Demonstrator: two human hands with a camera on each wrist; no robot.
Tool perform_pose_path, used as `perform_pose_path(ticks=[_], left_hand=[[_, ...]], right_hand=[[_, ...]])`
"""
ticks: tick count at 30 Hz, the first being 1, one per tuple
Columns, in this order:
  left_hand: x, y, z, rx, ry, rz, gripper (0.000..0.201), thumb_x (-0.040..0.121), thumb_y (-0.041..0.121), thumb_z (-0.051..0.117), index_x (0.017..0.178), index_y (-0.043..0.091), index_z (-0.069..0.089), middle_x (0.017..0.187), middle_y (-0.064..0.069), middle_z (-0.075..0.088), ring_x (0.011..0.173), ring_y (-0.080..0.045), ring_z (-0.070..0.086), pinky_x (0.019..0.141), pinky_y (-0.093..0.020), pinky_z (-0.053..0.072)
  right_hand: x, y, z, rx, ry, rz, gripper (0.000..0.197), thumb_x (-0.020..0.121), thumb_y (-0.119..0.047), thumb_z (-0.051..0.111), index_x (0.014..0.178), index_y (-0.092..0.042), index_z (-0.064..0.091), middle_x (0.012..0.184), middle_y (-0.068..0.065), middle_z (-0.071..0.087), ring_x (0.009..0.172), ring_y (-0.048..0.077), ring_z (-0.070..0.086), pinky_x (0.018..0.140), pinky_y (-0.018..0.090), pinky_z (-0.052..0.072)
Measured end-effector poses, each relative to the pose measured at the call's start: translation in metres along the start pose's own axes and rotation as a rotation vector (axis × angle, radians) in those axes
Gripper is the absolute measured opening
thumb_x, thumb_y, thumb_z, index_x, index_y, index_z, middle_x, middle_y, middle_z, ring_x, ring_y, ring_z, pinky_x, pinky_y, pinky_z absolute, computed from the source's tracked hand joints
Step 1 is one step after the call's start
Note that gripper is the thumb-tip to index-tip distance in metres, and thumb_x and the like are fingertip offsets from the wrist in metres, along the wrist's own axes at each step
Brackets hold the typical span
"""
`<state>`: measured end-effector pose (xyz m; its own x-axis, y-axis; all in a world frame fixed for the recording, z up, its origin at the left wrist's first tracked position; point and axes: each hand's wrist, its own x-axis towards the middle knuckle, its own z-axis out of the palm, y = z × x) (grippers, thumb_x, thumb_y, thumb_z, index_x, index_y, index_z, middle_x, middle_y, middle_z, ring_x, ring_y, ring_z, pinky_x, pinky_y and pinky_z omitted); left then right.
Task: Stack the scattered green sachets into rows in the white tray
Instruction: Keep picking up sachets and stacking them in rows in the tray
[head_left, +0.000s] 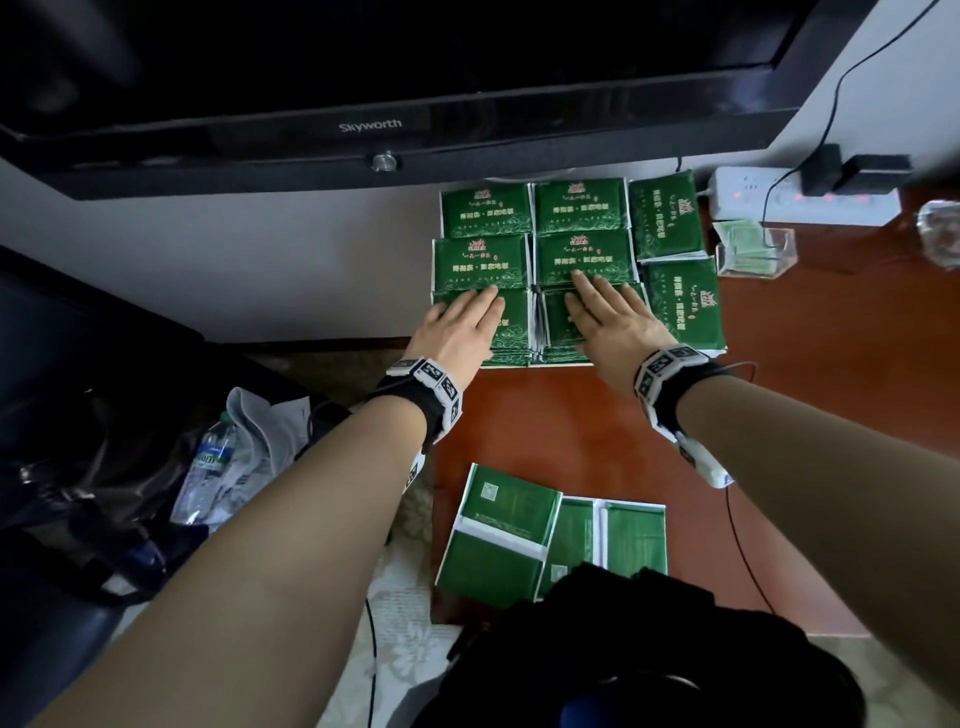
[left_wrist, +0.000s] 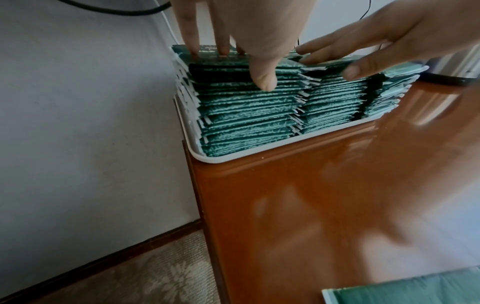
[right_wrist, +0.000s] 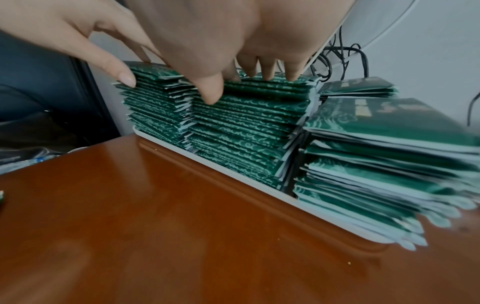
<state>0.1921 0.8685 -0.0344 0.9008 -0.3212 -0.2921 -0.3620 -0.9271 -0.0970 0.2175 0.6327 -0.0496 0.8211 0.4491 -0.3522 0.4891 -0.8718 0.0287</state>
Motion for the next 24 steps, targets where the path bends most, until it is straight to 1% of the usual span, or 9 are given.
perform_pose_path(ticks=[2,6,10,12,15,17,20,22,24], left_hand=[[0.002,-0.001,0.001,0.000,0.004,0.007,0.072,0.098,0.029,0.057,0.155,0.010,0.017,0.164,-0.006,0.011,0.149,-0.025,0.016,0.115,-0.044,0.028],[0.001,-0.001,0.001,-0.013,0.017,0.017,0.075,0.096,0.032,0.059,0.156,0.012,0.018,0.164,-0.005,0.011,0.149,-0.025,0.015,0.114,-0.043,0.026],[-0.011,0.001,-0.003,-0.024,0.071,0.018,0.078,0.093,0.036,0.062,0.155,0.014,0.020,0.165,-0.005,0.008,0.150,-0.024,0.011,0.118,-0.045,0.020],[-0.020,0.008,-0.004,-0.030,0.101,0.075,0.073,0.093,0.035,0.063,0.153,0.014,0.027,0.164,-0.006,0.010,0.150,-0.024,0.012,0.119,-0.047,0.019],[-0.041,0.025,0.003,-0.027,0.115,0.223,0.064,0.091,0.033,0.066,0.146,0.013,0.040,0.161,-0.009,0.022,0.147,-0.027,0.024,0.117,-0.048,0.023],[-0.053,0.039,0.010,-0.039,0.115,0.321,0.059,0.091,0.032,0.066,0.142,0.013,0.045,0.157,-0.008,0.031,0.144,-0.026,0.031,0.114,-0.046,0.027],[-0.065,0.054,0.023,-0.074,0.003,0.378,0.055,0.096,0.035,0.057,0.145,0.016,0.040,0.152,-0.003,0.036,0.138,-0.022,0.035,0.110,-0.039,0.030],[-0.075,0.060,0.034,-0.099,-0.050,0.378,0.053,0.097,0.038,0.056,0.143,0.018,0.042,0.145,-0.001,0.042,0.132,-0.021,0.041,0.104,-0.037,0.035],[-0.086,0.061,0.049,-0.118,-0.088,0.364,0.051,0.095,0.042,0.058,0.139,0.020,0.045,0.138,0.001,0.047,0.126,-0.021,0.045,0.099,-0.038,0.039]], right_hand=[[-0.001,0.001,-0.001,0.010,-0.001,-0.013,0.067,0.104,-0.038,0.035,0.158,-0.014,0.004,0.164,0.006,-0.017,0.152,0.027,-0.005,0.123,0.046,0.002],[-0.001,0.005,-0.002,-0.049,-0.004,-0.023,0.064,0.105,-0.042,0.025,0.158,-0.016,0.000,0.163,0.006,-0.018,0.152,0.028,-0.006,0.123,0.049,0.001],[-0.004,0.003,0.000,-0.027,0.022,-0.022,0.069,0.103,-0.048,0.029,0.158,-0.019,0.000,0.164,0.006,-0.018,0.152,0.028,-0.005,0.123,0.050,0.001],[-0.011,0.000,0.003,0.011,0.068,-0.015,0.070,0.102,-0.048,0.033,0.159,-0.018,0.006,0.164,0.006,-0.014,0.152,0.029,-0.001,0.123,0.050,0.002],[-0.031,-0.012,0.008,0.082,0.101,0.025,0.066,0.101,-0.038,0.040,0.158,-0.015,0.017,0.165,0.008,-0.008,0.152,0.030,0.004,0.123,0.049,0.005],[-0.049,-0.020,0.012,0.133,0.157,0.052,0.061,0.097,-0.026,0.046,0.154,-0.010,0.029,0.165,0.013,0.001,0.150,0.033,0.011,0.123,0.049,0.010],[-0.084,-0.034,0.022,0.175,0.241,0.117,0.057,0.086,-0.014,0.057,0.141,-0.003,0.047,0.159,0.021,0.021,0.143,0.041,0.029,0.118,0.053,0.023],[-0.112,-0.046,0.035,0.193,0.251,0.229,0.059,0.077,-0.011,0.066,0.134,-0.003,0.054,0.152,0.024,0.034,0.134,0.043,0.040,0.112,0.054,0.032],[-0.143,-0.060,0.051,0.226,0.232,0.390,0.056,0.074,-0.010,0.069,0.128,-0.005,0.057,0.144,0.023,0.042,0.124,0.042,0.048,0.103,0.052,0.040]])
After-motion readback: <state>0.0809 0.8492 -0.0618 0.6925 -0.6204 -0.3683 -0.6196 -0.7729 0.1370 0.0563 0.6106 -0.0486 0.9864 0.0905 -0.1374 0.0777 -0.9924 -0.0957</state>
